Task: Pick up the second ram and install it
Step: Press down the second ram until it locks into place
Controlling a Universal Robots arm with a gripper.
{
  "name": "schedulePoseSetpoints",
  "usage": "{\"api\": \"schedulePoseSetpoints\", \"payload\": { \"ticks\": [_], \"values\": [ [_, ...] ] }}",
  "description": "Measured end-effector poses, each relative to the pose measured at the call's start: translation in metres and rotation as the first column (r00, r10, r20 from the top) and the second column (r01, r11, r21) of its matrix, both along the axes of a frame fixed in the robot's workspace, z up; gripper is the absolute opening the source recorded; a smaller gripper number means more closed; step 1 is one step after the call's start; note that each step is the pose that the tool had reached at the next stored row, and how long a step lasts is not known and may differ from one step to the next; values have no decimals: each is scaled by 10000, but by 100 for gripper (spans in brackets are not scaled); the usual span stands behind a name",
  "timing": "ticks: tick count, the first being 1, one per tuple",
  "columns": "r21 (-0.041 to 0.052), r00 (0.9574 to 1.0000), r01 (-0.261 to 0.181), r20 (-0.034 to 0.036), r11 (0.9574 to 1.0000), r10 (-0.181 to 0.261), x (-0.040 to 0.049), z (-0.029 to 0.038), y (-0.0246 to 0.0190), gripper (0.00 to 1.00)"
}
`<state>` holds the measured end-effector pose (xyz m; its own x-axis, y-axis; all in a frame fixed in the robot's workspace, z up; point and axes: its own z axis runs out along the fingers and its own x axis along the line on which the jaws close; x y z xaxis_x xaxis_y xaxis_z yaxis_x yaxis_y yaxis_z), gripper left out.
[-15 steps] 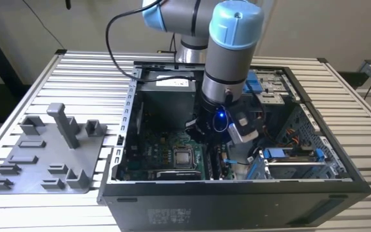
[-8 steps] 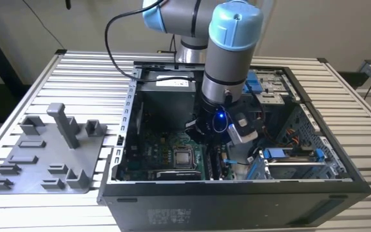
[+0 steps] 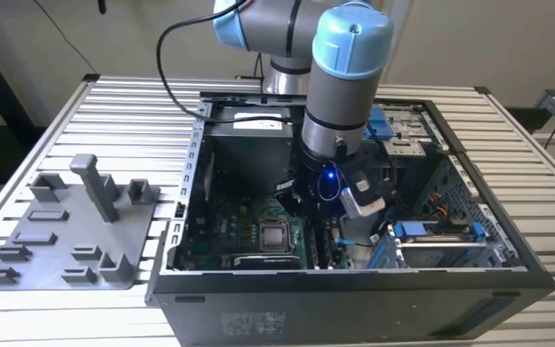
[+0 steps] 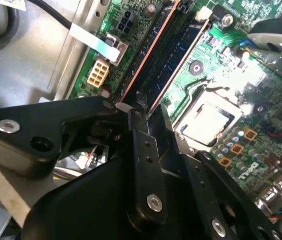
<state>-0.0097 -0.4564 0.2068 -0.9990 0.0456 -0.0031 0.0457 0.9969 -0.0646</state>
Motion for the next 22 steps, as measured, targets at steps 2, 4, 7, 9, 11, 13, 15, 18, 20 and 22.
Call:
{"api": "schedulePoseSetpoints", "payload": {
  "ticks": [2, 4, 7, 9, 11, 13, 15, 18, 20, 22],
  "values": [
    [12, 10000, 31, -4, 10000, -31, -1, 46, 2, 28],
    [13, 10000, 30, -6, 10000, -30, 0, 135, 6, 28],
    [16, 10000, 31, -5, 10000, -31, 0, 263, 6, 28],
    [52, 10000, 31, -5, 10000, -31, -1, 291, 6, 28],
    [67, 10000, 31, -5, 10000, -31, -1, 289, 7, 26],
    [76, 10000, 31, -5, 10000, -31, -1, 290, 6, 20],
    [87, 10000, 31, -6, 10000, -31, -1, 291, 6, 13],
    [96, 10000, 31, -27, 9999, -31, 14, 274, -8, 11],
    [96, 10000, 34, -27, 9999, -33, 18, 236, -11, 11],
    [97, 10000, 36, -28, 9999, -35, 23, 200, -13, 11]
  ]
}}
